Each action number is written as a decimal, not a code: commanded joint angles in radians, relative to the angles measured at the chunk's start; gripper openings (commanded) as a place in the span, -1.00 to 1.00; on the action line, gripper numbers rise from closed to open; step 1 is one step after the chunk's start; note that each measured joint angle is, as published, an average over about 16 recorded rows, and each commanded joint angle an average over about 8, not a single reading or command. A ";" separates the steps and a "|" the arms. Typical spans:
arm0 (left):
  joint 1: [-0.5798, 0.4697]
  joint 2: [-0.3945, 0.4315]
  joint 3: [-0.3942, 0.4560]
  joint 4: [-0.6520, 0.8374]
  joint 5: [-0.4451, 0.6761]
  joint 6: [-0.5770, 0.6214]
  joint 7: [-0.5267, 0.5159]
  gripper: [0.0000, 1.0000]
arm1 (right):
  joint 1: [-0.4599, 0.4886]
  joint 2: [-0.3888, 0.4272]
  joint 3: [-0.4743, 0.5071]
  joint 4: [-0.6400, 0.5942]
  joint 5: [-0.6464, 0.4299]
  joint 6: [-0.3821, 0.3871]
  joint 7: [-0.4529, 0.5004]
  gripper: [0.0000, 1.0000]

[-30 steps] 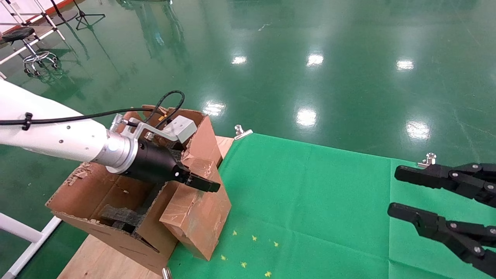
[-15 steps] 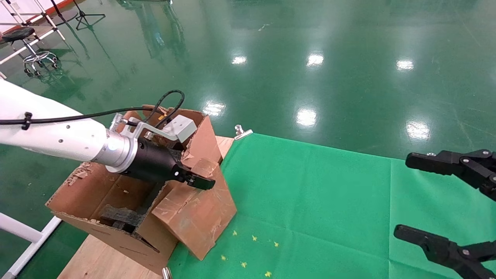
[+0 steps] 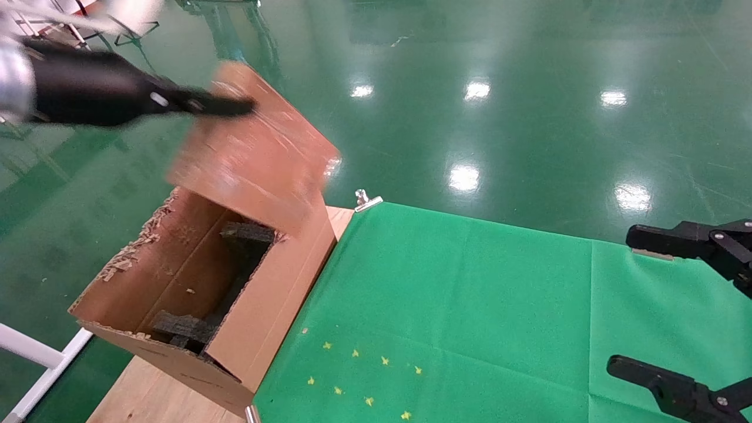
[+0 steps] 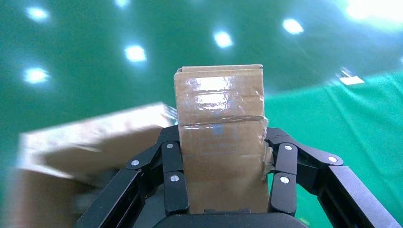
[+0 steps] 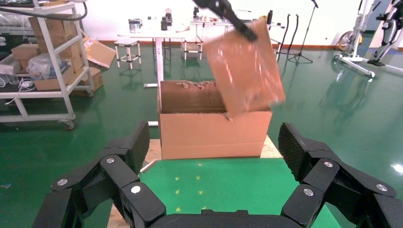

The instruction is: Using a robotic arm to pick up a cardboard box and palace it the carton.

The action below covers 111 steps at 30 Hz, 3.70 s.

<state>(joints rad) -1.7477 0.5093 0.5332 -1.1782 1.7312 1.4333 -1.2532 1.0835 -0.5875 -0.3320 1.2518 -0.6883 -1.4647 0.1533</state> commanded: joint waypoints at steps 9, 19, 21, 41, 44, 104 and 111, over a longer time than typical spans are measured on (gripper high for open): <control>-0.015 -0.043 0.023 0.289 0.107 -0.055 0.220 -1.00 | 0.000 0.000 0.000 0.000 0.000 0.000 0.000 1.00; 0.035 -0.008 0.060 0.599 0.157 -0.173 0.487 -1.00 | 0.000 0.000 0.000 0.000 0.000 0.000 0.000 1.00; 0.025 0.006 0.065 0.645 0.170 -0.202 0.540 -1.00 | 0.000 0.000 0.000 0.000 0.000 0.000 0.000 1.00; -0.047 0.145 0.042 1.022 0.148 -0.465 0.942 -1.00 | 0.000 0.000 0.000 0.000 0.000 0.000 0.000 1.00; -0.046 0.162 0.043 1.062 0.150 -0.489 0.959 -1.00 | 0.000 0.000 0.000 0.000 0.000 0.000 0.000 1.00; -0.114 0.165 0.012 1.111 0.108 -0.221 1.041 1.00 | 0.000 0.000 -0.001 0.000 0.001 0.000 0.000 1.00; -0.157 0.162 0.022 1.064 0.116 -0.154 1.065 1.00 | 0.000 0.000 -0.001 -0.001 0.001 0.001 0.000 1.00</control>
<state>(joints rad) -1.8932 0.6710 0.5515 -0.1040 1.8437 1.2646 -0.1959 1.0833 -0.5871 -0.3325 1.2512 -0.6878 -1.4640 0.1529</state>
